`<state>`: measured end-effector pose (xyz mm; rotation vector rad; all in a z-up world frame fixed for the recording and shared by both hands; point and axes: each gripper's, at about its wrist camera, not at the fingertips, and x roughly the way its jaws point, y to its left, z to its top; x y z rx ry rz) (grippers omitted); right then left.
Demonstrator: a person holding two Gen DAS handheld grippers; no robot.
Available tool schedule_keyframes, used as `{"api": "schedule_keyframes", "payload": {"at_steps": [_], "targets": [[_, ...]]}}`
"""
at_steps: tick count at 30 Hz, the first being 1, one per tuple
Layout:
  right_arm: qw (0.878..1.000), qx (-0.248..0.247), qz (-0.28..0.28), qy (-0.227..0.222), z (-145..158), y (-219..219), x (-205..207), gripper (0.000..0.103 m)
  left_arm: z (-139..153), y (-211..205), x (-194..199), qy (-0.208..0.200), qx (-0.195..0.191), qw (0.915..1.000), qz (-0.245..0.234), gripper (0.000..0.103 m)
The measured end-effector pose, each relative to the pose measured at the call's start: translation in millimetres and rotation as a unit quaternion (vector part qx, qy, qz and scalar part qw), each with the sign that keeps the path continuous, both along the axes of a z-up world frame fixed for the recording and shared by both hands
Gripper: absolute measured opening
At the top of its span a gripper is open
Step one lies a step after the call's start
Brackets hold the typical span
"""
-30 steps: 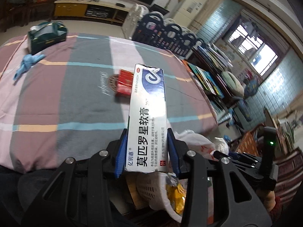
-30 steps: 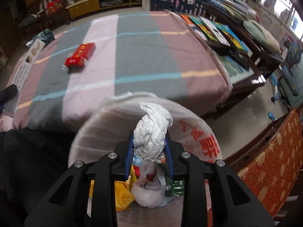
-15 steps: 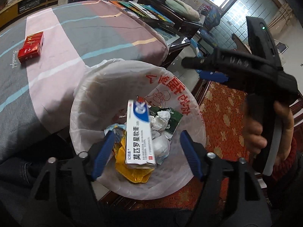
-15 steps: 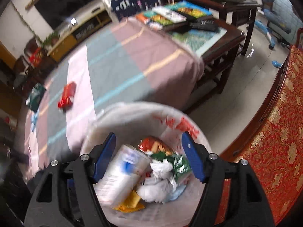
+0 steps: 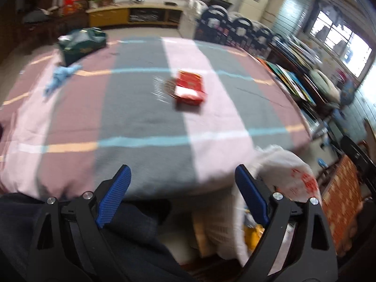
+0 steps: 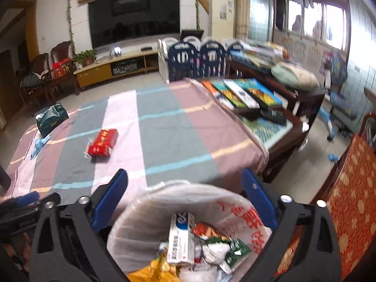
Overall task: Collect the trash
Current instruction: 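Move both open tools back over the table toward the red box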
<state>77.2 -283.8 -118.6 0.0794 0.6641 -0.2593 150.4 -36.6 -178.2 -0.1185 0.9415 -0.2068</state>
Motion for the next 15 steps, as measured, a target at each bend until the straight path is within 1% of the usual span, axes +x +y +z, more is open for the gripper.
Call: {"api": "schedule_keyframes", "payload": {"at_steps": [2,4,6,10,12,15], "targets": [[0.999,-0.026,0.006,-0.017,6.9,18.8,3.5,0.100,3.5,23.1,5.4,-0.005,-0.006,0.9995,0.032,0.090],[0.999,-0.031,0.024,-0.023,12.4,36.5,11.6,0.100,5.3,46.5,9.4,-0.005,-0.019,0.9977,0.064,0.093],[0.999,-0.011,0.037,-0.008,12.1,45.7,20.6,0.100,7.1,65.5,10.5,-0.008,-0.030,0.9956,0.088,0.093],[0.995,0.065,0.067,0.045,4.1,55.5,39.9,0.100,8.4,98.3,11.5,-0.013,-0.051,0.9907,0.126,0.093],[0.992,0.078,0.081,0.063,0.1,67.8,44.5,0.100,7.6,106.5,10.6,-0.013,-0.062,0.9882,0.140,0.093],[0.990,0.072,0.095,0.077,-2.3,84.4,43.1,0.100,7.1,119.3,10.7,-0.013,-0.071,0.9852,0.155,0.093]]}}
